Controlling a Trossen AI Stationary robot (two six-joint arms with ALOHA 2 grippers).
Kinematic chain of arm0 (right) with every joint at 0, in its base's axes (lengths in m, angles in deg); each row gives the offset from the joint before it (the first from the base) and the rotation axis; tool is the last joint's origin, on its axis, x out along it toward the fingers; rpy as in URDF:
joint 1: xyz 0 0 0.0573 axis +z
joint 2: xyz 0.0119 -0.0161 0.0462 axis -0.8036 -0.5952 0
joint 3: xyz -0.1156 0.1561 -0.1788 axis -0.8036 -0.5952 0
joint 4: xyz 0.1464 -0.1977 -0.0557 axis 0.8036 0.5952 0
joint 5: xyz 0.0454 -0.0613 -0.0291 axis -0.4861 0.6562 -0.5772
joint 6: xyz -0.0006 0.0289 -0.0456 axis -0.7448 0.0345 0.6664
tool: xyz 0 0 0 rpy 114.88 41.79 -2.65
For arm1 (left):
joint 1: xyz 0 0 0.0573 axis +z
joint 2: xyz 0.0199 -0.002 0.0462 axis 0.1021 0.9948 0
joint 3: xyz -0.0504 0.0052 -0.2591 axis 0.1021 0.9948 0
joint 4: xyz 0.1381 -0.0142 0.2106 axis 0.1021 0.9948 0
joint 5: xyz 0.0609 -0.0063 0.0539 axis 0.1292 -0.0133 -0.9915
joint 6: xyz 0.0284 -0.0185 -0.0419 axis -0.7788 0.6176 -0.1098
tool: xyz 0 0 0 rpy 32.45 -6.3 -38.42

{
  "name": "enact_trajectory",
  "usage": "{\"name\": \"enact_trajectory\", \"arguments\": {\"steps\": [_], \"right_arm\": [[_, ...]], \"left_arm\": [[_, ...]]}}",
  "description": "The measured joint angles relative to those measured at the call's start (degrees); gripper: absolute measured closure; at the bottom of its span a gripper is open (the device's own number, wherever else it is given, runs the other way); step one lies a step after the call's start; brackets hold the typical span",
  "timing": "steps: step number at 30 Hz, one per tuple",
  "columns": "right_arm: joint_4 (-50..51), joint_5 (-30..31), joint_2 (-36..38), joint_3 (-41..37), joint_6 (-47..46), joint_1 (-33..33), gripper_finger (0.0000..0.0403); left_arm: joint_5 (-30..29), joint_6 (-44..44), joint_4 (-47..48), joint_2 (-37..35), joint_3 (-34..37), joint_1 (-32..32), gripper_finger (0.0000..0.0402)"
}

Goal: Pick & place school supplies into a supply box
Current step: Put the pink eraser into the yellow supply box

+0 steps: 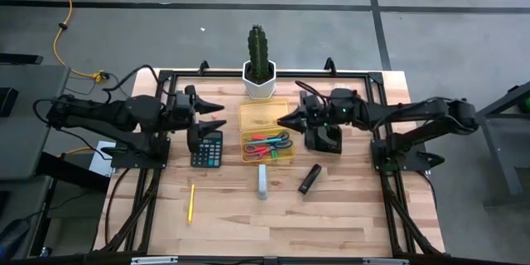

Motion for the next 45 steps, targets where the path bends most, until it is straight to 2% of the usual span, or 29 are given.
{"name": "enact_trajectory", "arguments": {"steps": [13,17,19,23,31,45], "right_arm": [[0.64,-0.76,-0.84,2.15,0.17,-0.14,0.0399],[5.45,1.19,-1.32,2.28,-0.18,-0.10,0.0399],[10.63,3.28,-2.79,2.35,-1.67,-0.10,0.0399],[18.72,3.61,-8.84,2.31,-5.04,0.02,0.0399],[22.13,4.68,-21.96,2.28,-11.54,0.93,0.0399],[30.92,3.55,-23.46,2.26,-13.14,0.71,0.0399]], "left_arm": [[0.00,-0.02,-0.11,0.21,0.00,0.00,0.0192],[0.00,0.02,0.07,0.21,0.00,0.02,0.0193],[0.00,0.00,0.04,0.21,0.00,0.01,0.0193],[-0.48,-0.03,0.04,0.21,0.00,0.00,0.0193],[-1.53,-0.92,0.09,0.22,0.00,0.02,0.0193],[-2.94,-1.11,0.53,0.21,0.00,0.01,0.0193]]}}
